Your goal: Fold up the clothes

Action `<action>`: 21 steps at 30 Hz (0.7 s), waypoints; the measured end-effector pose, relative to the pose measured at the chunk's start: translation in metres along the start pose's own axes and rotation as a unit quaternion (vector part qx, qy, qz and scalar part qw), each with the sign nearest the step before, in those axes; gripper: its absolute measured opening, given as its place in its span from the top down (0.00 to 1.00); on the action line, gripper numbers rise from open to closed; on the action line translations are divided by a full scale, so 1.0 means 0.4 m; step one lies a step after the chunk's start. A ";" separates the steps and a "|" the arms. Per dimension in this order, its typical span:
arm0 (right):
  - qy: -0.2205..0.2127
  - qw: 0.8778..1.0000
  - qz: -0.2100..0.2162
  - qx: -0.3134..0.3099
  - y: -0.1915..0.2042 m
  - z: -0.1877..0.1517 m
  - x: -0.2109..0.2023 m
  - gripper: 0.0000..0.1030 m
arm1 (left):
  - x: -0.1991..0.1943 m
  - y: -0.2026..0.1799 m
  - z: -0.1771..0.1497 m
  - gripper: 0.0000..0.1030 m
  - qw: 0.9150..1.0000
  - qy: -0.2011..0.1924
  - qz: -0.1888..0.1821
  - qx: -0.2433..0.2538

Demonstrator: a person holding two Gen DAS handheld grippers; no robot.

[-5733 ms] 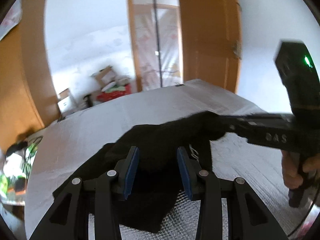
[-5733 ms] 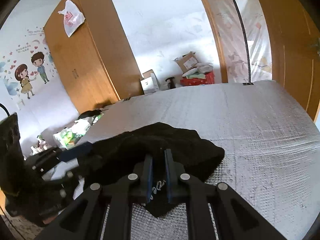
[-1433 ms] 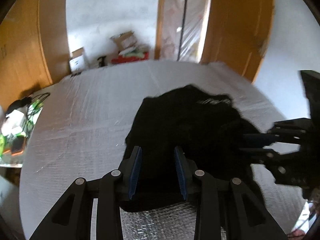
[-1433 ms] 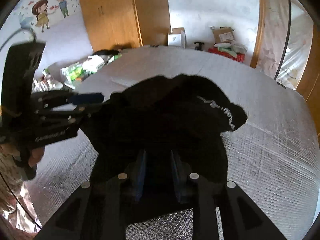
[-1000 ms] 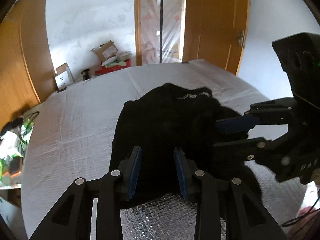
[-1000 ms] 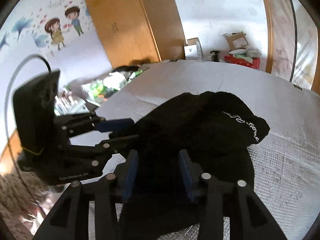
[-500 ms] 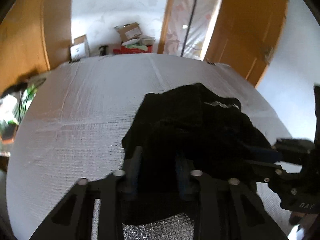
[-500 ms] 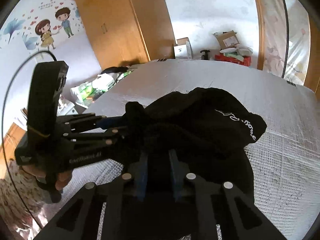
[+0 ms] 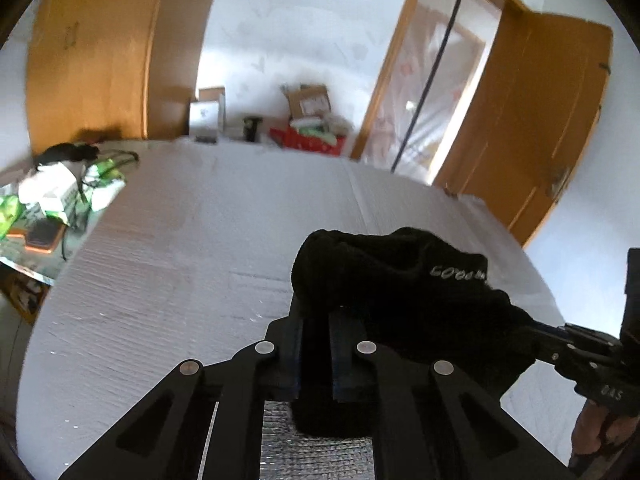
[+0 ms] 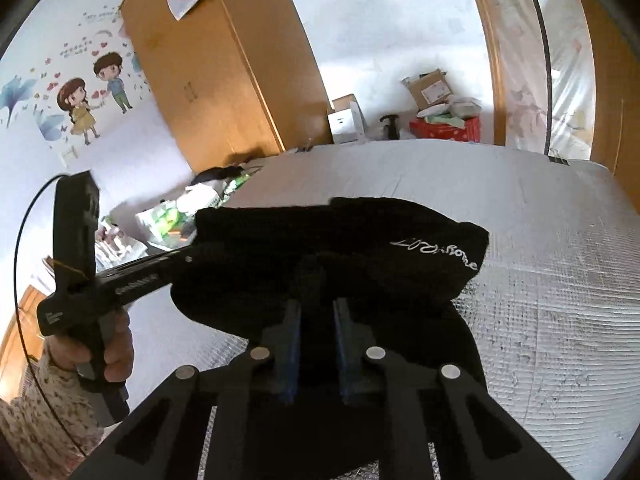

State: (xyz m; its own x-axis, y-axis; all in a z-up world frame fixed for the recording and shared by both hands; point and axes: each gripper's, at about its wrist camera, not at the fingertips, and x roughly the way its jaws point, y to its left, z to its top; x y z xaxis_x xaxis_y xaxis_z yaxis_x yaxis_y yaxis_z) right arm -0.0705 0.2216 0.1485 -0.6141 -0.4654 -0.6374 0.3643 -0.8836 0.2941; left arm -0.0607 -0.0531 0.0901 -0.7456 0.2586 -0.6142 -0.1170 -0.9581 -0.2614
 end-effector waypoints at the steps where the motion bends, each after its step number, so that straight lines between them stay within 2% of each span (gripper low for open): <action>1: -0.004 1.000 -0.002 0.004 -0.002 0.003 -0.005 0.85 | -0.014 0.005 0.002 0.90 1.000 -0.007 0.004 -0.003; 4: -0.014 1.000 0.002 0.005 -0.001 0.014 -0.023 0.87 | -0.047 0.029 0.008 0.90 1.000 -0.020 0.010 -0.022; 8: -0.023 0.999 0.039 0.025 -0.009 0.035 -0.047 0.96 | -0.084 0.063 0.012 0.91 0.998 -0.038 0.020 -0.041; 10: -0.018 0.999 0.037 0.032 -0.017 0.040 -0.051 0.99 | -0.101 0.083 0.006 0.91 0.997 -0.045 0.026 -0.050; 13: -0.006 1.000 0.014 0.026 -0.026 0.037 -0.044 0.99 | -0.106 0.110 -0.008 0.90 0.997 -0.041 0.034 -0.062; 18: 0.009 0.999 0.051 0.014 0.000 0.034 -0.023 0.97 | -0.097 0.120 -0.045 0.90 0.997 -0.022 0.029 -0.068; 19: 0.016 0.998 0.058 0.006 0.014 0.033 -0.014 0.89 | -0.096 0.118 -0.051 0.90 0.997 -0.021 0.026 -0.068; 20: 0.024 0.998 0.063 -0.004 0.029 0.032 -0.004 0.76 | -0.097 0.117 -0.056 0.90 0.997 -0.019 0.025 -0.068; 21: 0.034 0.997 0.063 -0.013 0.044 0.029 0.009 0.71 | -0.096 0.117 -0.059 0.90 0.997 -0.018 0.023 -0.069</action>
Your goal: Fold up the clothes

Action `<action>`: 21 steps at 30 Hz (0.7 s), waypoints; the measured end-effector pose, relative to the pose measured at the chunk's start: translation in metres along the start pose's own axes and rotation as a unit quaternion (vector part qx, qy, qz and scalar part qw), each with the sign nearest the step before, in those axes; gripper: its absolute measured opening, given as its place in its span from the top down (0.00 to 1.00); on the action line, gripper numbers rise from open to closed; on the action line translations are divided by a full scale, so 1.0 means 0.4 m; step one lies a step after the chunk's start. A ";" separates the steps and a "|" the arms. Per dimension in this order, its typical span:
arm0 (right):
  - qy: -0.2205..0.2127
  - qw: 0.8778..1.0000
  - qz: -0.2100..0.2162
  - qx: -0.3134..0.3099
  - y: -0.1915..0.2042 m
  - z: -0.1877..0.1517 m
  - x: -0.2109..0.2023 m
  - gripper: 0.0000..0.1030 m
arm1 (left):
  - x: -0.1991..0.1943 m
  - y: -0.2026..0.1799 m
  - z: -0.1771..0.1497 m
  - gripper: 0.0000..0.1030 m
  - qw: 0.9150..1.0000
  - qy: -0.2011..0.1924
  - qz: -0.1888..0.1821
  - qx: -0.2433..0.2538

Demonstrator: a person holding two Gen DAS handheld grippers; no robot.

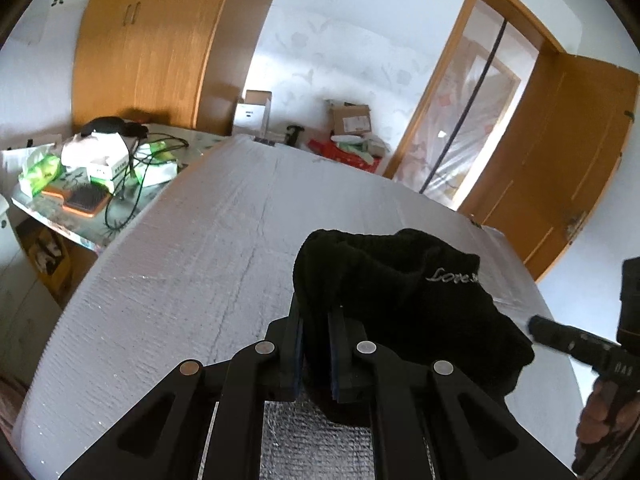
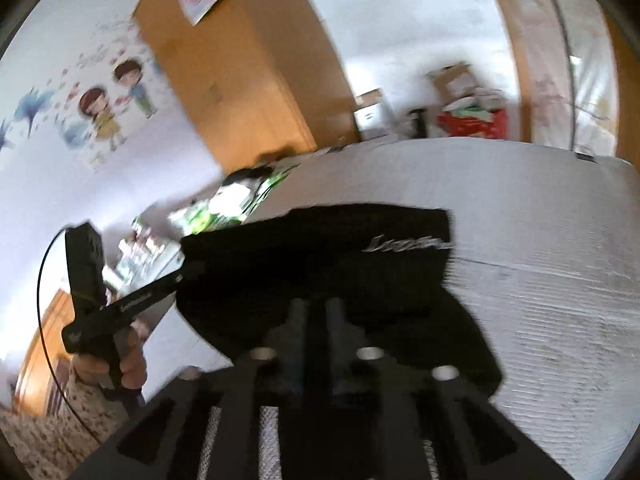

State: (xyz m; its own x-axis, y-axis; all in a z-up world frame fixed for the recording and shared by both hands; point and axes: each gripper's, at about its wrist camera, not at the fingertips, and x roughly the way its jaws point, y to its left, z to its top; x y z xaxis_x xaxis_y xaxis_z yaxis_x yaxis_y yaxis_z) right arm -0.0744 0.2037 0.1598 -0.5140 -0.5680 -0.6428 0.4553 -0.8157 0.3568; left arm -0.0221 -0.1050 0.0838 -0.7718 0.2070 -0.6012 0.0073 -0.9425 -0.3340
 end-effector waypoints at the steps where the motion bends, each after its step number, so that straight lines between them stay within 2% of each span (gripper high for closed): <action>1: 0.010 1.000 -0.004 -0.007 0.013 -0.003 0.017 0.68 | 0.002 0.000 -0.003 0.90 1.000 0.001 -0.001 0.000; 5: 0.030 0.999 -0.038 -0.016 0.025 -0.006 0.068 0.70 | -0.002 0.005 -0.014 0.90 1.000 0.001 -0.003 -0.002; 6: 0.029 0.998 -0.050 -0.012 0.020 -0.005 0.073 0.88 | -0.006 0.012 -0.014 0.90 1.000 -0.001 -0.002 -0.007; 7: 0.028 0.998 -0.063 -0.008 0.015 -0.003 0.078 0.97 | -0.009 0.020 -0.013 0.90 1.000 -0.002 0.000 -0.013; 14: -0.037 0.996 -0.079 -0.018 0.004 0.048 0.013 0.98 | -0.027 0.066 -0.012 0.91 0.999 -0.012 0.016 -0.032; 21: -0.086 0.990 -0.107 -0.038 -0.002 0.147 0.006 0.98 | -0.047 0.122 -0.021 0.91 0.998 -0.013 0.036 -0.052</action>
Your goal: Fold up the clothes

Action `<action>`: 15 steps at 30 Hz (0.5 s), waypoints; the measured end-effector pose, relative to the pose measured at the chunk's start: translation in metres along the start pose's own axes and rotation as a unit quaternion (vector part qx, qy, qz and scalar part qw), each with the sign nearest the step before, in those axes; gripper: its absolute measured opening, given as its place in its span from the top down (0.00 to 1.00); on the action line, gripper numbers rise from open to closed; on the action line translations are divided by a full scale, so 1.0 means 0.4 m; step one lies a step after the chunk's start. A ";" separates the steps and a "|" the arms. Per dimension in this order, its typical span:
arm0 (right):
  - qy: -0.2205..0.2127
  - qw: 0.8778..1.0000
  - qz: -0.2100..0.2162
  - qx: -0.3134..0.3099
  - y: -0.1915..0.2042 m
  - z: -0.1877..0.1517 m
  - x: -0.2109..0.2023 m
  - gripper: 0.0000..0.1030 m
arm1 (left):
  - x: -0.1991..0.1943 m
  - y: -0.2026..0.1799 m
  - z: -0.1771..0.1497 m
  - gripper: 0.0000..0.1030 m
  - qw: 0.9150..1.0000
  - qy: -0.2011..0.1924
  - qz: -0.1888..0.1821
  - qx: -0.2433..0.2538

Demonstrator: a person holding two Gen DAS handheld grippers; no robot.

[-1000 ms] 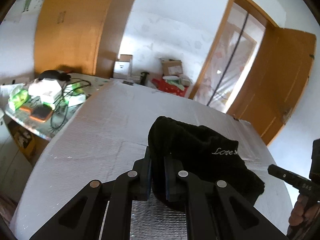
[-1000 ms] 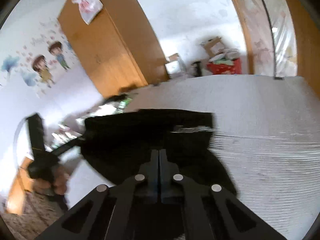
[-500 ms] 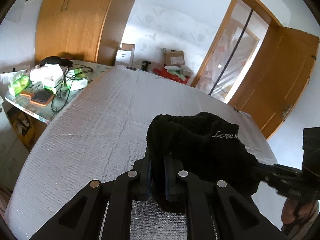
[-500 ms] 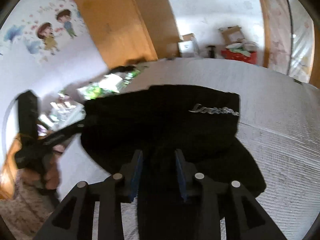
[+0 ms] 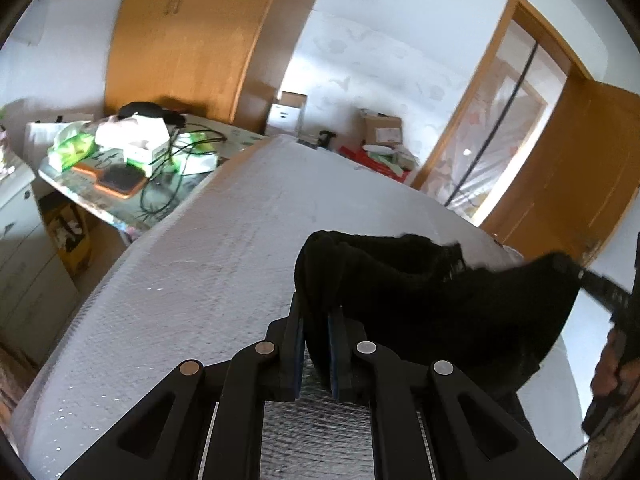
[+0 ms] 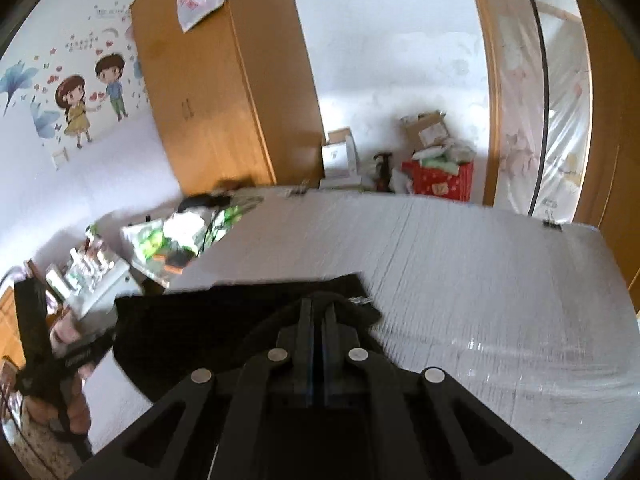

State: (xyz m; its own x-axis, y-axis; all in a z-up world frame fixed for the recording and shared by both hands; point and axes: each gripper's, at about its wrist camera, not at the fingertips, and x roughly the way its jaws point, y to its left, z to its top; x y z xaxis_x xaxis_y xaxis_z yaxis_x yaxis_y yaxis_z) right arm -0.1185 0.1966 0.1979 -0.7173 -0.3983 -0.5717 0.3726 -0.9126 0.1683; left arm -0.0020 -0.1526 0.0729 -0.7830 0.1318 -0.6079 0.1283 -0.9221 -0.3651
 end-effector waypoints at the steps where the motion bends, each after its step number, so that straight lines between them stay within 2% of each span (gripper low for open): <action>1: -0.007 1.000 -0.002 -0.002 0.002 0.014 0.004 0.98 | -0.001 0.010 -0.001 0.91 1.000 0.000 0.003 -0.006; 5: -0.032 0.999 -0.011 -0.021 0.018 0.069 0.041 0.98 | -0.002 0.041 -0.007 0.91 1.000 0.001 0.020 -0.017; 8: -0.023 0.999 -0.016 -0.022 0.017 0.094 0.101 0.98 | -0.003 0.064 -0.010 0.91 0.999 0.002 0.027 -0.029; 15: 0.074 0.995 -0.061 -0.002 -0.025 0.070 0.275 0.97 | 0.010 0.104 -0.016 0.90 0.998 0.013 0.048 -0.043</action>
State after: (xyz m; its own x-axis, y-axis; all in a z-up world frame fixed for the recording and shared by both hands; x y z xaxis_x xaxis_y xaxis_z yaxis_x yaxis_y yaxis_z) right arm -0.2175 0.1593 0.1559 -0.6632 -0.2662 -0.6996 0.2911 -0.9528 0.0866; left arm 0.0040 -0.1881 0.0506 -0.7483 0.0556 -0.6610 0.2543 -0.8963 -0.3633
